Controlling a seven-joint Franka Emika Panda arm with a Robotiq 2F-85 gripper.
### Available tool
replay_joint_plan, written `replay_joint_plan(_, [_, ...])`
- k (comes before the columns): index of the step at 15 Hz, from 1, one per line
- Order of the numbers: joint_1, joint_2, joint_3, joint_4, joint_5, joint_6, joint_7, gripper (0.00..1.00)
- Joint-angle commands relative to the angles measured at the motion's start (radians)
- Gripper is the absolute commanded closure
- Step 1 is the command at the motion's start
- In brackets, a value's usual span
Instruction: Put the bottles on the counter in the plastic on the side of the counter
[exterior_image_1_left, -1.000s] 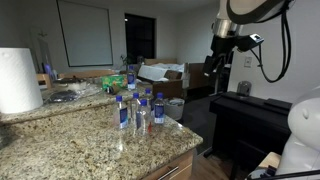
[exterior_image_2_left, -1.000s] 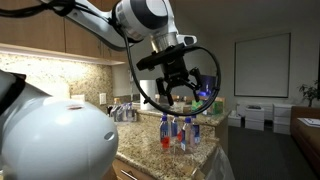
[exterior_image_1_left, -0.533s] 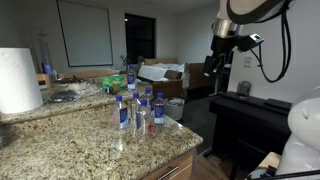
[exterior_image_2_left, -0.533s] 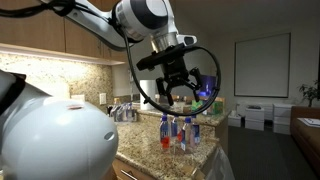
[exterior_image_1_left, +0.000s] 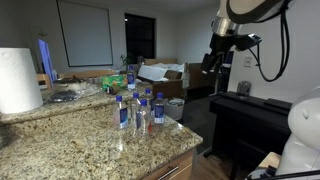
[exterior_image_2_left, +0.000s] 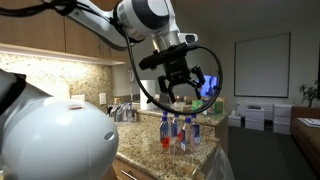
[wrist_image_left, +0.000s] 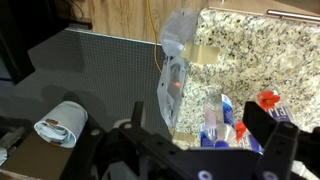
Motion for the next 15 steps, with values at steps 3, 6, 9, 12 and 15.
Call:
replay_joint_plan(3, [0.038,0.156,-0.014,0.032,0.066,0.236,0.026,0.00])
replay_joint_plan(6, [0.105,0.264,-0.003,0.080,0.148,0.349,0.020,0.00])
replay_joint_plan(9, [0.191,0.398,-0.009,0.174,0.221,0.385,-0.020,0.00])
replay_joint_plan(12, [0.188,0.374,0.009,0.167,0.223,0.355,-0.010,0.00])
replay_joint_plan(15, [0.212,0.452,0.008,0.230,0.241,0.349,-0.015,0.00])
